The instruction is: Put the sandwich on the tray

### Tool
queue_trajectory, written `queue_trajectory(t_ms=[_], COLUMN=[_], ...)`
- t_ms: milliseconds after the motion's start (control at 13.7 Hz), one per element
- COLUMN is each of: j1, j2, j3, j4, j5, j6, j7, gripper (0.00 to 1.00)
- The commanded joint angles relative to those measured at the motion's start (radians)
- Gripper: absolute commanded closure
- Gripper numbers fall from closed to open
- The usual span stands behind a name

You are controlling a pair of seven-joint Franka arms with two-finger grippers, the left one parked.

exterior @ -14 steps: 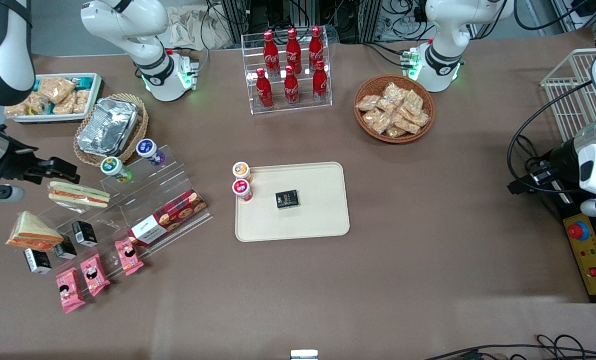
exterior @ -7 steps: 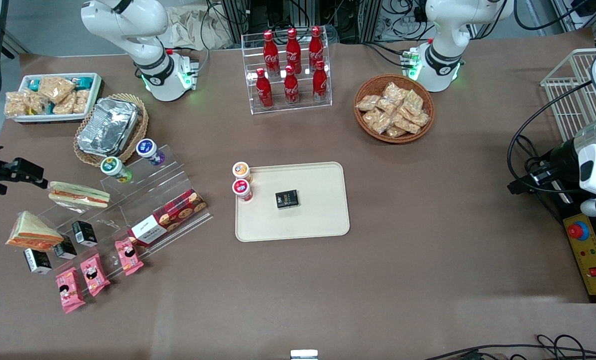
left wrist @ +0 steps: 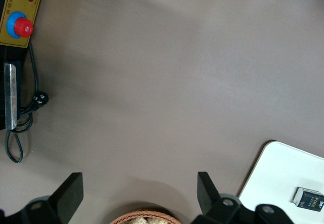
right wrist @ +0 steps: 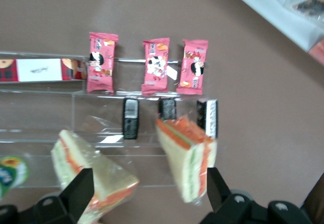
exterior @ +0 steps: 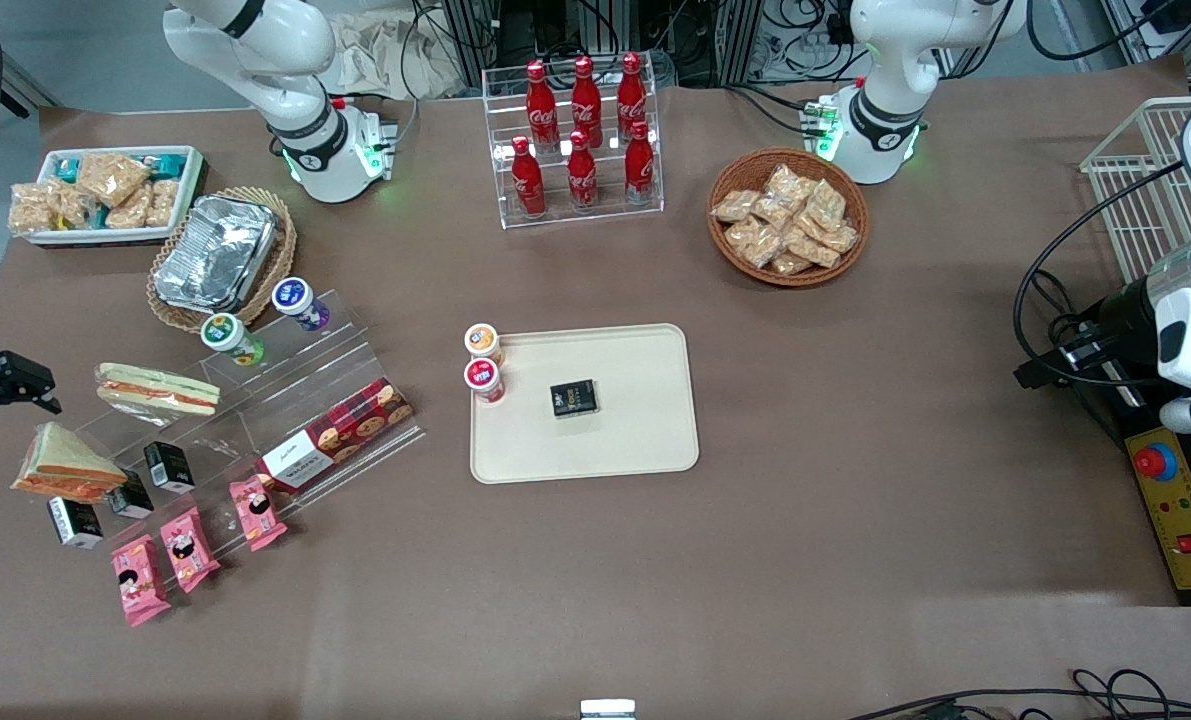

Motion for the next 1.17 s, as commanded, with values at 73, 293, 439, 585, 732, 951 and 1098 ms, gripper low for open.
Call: queue_trajectory(t_ms=[73, 293, 439, 585, 732, 951, 1098], j1=[-0.032, -0.048, -0.065, -0.073, -0.096, -0.101, -0.104], j2=[0.097, 0.140, 0.163, 0.173, 0.183, 0.200, 0.211], j3=[0.002, 0.001, 0.002, 0.004, 0.005, 0.001, 0.001], j4=[0.085, 0.085, 0.085, 0.074, 0.059, 0.048, 0.046], j5=[-0.007, -0.005, 0.003, 0.004, 0.032, 0.102, 0.104], j6=[0.108, 0.140, 0.142, 0.151, 0.151, 0.151, 0.151], j7=[-0.210, -0.284, -0.289, -0.290, -0.304, -0.366, -0.364], gripper=[0.01, 0.01, 0.01, 0.01, 0.01, 0.01, 0.02])
